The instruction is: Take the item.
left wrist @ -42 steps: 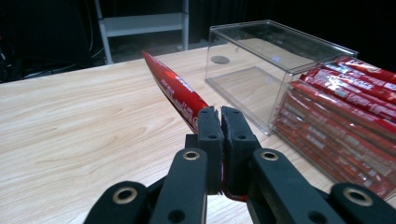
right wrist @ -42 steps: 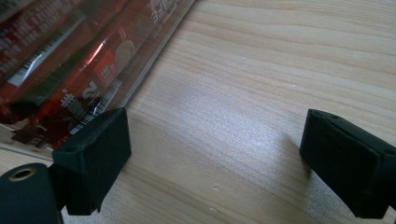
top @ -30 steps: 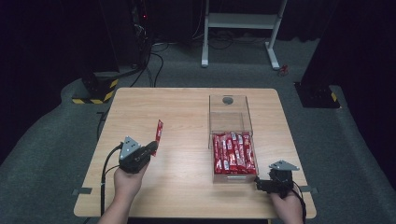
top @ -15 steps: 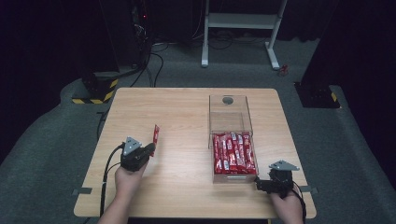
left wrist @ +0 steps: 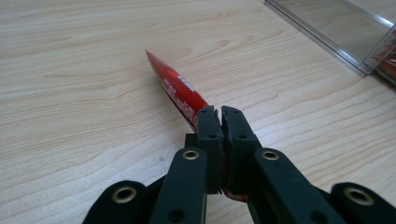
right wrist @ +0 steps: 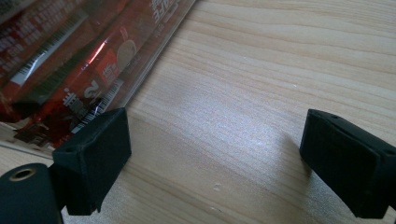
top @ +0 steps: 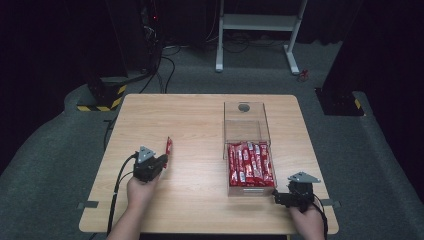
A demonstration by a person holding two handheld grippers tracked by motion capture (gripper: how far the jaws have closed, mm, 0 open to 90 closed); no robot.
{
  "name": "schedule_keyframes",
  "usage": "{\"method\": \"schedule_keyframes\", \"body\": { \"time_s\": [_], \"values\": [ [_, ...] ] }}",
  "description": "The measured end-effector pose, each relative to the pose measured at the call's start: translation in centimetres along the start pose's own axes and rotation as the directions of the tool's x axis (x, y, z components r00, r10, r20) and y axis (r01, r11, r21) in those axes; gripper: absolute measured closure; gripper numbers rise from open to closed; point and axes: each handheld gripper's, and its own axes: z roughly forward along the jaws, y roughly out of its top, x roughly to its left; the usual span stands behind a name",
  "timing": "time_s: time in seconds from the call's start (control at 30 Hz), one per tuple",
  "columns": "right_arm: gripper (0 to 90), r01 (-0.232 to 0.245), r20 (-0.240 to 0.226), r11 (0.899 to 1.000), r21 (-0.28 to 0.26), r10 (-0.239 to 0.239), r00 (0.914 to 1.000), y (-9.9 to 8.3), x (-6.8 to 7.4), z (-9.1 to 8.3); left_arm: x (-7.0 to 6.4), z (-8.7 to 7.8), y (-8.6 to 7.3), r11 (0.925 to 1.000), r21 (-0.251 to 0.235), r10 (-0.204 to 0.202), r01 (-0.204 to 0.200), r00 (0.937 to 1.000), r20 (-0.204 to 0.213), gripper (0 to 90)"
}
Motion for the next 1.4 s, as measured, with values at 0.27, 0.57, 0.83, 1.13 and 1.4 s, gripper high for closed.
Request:
{"method": "schedule_keyframes", "body": {
  "time_s": [0.27,0.57,0.83,1.13,1.4],
  "values": [
    [8.6,0.000,0.000,1.000,0.000,0.000,1.0000,0.0,0.0,0.0,0.4,0.6,-0.3,0.9998,0.018,-0.003,0.003,0.9997,-0.023,86.1],
    [8.6,0.000,0.000,1.000,0.000,0.000,1.0000,0.0,0.0,0.0,0.8,1.1,-0.5,0.9985,0.055,0.008,-0.005,0.9979,-0.065,84.8],
    [8.6,0.000,0.000,1.000,0.000,0.000,1.0000,0.0,0.0,0.0,0.9,1.3,-0.6,0.9972,0.074,0.003,0.002,0.9971,-0.076,81.3],
    [8.6,0.000,0.000,1.000,0.000,0.000,1.0000,0.0,0.0,0.0,1.3,0.1,-0.2,0.9988,0.047,-0.012,0.015,0.9975,-0.070,65.6],
    [8.7,0.000,0.000,1.000,0.000,0.000,1.0000,0.0,0.0,0.0,1.2,-1.4,-0.5,0.9982,0.059,0.003,-0.001,0.9991,-0.041,58.6]
  ]
}}
